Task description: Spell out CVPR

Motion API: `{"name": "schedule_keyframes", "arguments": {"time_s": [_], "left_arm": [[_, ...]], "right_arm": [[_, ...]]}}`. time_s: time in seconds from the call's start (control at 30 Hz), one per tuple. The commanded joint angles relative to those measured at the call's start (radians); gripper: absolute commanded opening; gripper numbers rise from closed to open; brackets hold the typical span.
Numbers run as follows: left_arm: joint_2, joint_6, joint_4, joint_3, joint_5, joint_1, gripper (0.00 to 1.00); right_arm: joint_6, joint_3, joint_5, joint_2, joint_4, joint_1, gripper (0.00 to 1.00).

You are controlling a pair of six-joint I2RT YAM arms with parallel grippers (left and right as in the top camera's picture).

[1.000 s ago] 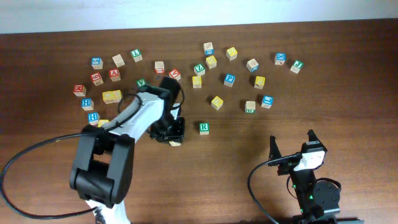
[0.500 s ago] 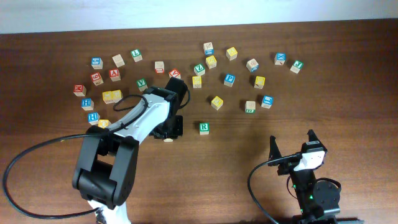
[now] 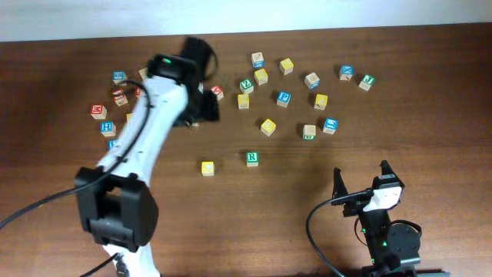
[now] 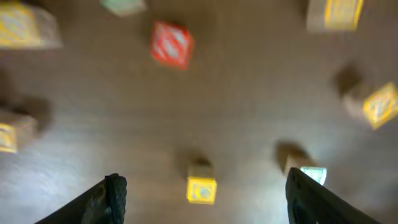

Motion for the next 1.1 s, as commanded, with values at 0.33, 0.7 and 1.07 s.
{"name": "schedule_keyframes", "arguments": {"time_s": [0.33,0.7,1.07], "left_arm": [[-0.007,-0.039,0.330,0.052,-0.002,0.271,0.99],[0.122,-0.039,0.467,0.048,-0.090,0.277,0.99],[0.301,0.097,0.420,0.045,0.001,0.225,0.89]], "right_arm": [[0.004,-0.005,0.012,-0.006,-0.005,-0.005,0.98],[0.004,-0.005,0.012,-0.006,-0.005,-0.005,0.98],[0.004,-0.005,0.012,-0.006,-0.005,-0.005,0.98]]}}
